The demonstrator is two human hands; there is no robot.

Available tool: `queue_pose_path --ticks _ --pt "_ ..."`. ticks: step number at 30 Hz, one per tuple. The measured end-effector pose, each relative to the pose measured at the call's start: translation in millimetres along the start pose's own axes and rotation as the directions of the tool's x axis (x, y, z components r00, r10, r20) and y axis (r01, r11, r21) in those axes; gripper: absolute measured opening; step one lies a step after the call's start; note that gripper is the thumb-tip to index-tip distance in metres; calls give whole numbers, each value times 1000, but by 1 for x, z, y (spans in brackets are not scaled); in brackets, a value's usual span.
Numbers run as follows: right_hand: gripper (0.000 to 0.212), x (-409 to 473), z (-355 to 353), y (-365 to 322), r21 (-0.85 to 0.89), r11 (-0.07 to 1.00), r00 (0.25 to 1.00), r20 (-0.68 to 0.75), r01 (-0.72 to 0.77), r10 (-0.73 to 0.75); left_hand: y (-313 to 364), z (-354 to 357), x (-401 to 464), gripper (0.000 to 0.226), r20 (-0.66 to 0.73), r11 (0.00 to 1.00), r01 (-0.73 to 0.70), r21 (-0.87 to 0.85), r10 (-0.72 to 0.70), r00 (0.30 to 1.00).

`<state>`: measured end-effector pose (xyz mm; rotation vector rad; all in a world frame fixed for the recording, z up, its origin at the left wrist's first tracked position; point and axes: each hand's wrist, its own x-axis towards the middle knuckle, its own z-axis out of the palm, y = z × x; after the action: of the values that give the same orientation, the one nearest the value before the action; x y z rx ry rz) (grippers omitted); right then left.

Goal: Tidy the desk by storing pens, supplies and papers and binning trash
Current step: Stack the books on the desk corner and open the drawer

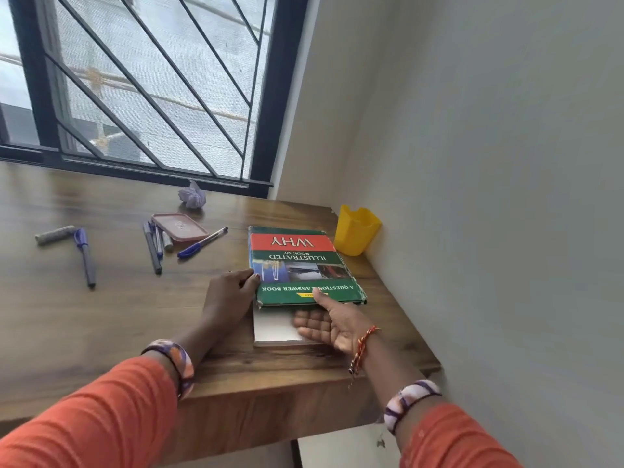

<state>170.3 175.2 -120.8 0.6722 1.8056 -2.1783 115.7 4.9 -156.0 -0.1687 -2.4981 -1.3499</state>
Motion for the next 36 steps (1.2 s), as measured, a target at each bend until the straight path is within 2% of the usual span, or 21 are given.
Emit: queue_pose_path --ticks 3,5,7,8,9,10,11,12,13,14,16,18,22,26,29,36 --pt "37 -6 -8 -4 -266 963 999 -35 -44 36 -1 -1 0 24 4 1000 13 -2 -13 1000" --pt "35 -11 -12 -6 -373 927 999 -26 -36 28 1 -2 -1 21 -10 1000 2 -26 -3 1000" --pt "30 -18 -15 -6 -499 866 999 -9 36 -46 3 -3 -2 28 -24 998 17 -67 -19 1000" --pt "29 -18 -19 -4 -585 803 988 -18 112 -151 3 -2 -1 31 -24 997 21 -72 -23 999" --pt "29 -18 -24 -2 -681 705 952 -43 195 -304 2 -2 -1 32 -22 998 21 -66 -22 1000" --pt "28 -17 -29 0 -780 570 868 -71 259 -492 1 -1 0 31 -17 998 20 -52 -21 1000" --pt "25 -15 -36 1 -853 439 750 -87 284 -656 0 0 1 29 -15 999 14 -29 -14 1000" --pt "25 -14 -41 3 -894 353 654 -95 276 -751 -1 0 1 25 -11 1000 2 -4 -2 1000" --pt "35 -12 -46 7 -915 303 602 -89 265 -794 0 1 1 23 -8 1000 -11 13 11 1000" --pt "52 -9 -50 11 -922 283 604 -71 265 -794 1 1 1 22 -3 1000 -17 19 17 1000" --pt "75 -3 -55 20 -902 334 703 -50 273 -710 4 1 -2 24 30 1000 -25 11 25 999" --pt "72 0 -56 25 -885 381 774 -39 266 -631 4 -1 -4 27 88 998 -39 -47 44 995" --pt "45 1 -60 26 -857 418 756 -52 302 -652 2 -5 -5 50 210 997 -64 -41 72 975" --pt "37 0 -59 27 -843 419 725 -51 338 -687 1 -9 -4 69 314 996 -48 -79 71 947" --pt "35 1 -58 27 -838 413 694 -58 356 -717 0 -10 -5 87 312 997 -60 -53 74 947" --pt "34 3 -60 29 -826 427 678 -77 368 -731 2 -8 -7 82 263 997 -30 -70 48 964"
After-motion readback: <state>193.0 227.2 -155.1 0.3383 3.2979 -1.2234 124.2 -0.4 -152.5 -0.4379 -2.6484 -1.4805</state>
